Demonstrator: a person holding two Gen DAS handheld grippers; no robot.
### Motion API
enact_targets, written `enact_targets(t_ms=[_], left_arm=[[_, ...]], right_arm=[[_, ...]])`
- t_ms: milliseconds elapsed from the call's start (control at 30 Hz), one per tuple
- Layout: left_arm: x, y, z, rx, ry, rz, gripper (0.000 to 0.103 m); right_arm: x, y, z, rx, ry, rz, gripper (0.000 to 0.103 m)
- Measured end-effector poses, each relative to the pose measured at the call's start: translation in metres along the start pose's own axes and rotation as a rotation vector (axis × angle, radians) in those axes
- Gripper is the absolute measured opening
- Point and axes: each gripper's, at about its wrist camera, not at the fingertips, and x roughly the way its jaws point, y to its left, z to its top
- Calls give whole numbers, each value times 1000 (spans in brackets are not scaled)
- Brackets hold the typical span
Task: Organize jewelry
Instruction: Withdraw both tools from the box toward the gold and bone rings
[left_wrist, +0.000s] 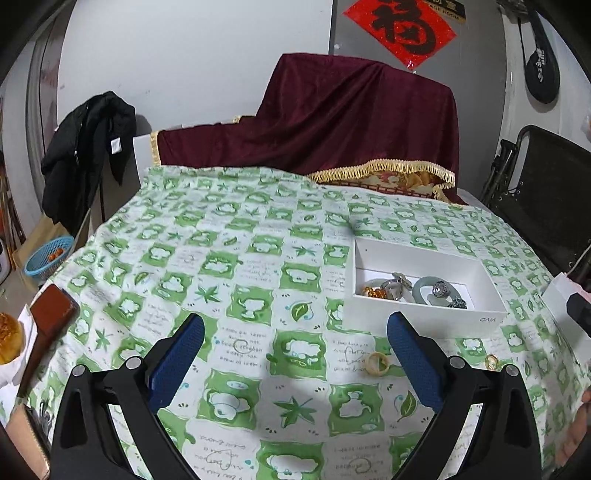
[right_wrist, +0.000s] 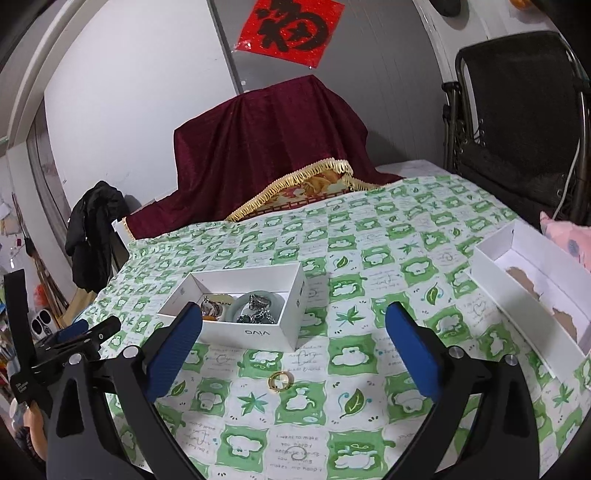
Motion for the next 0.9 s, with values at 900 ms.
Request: enact_targets(t_ms=[900], left_arm=[[52,-56,-37,287,238,64,100]], right_arm=[[71,25,-48,-182,373,-98,97]])
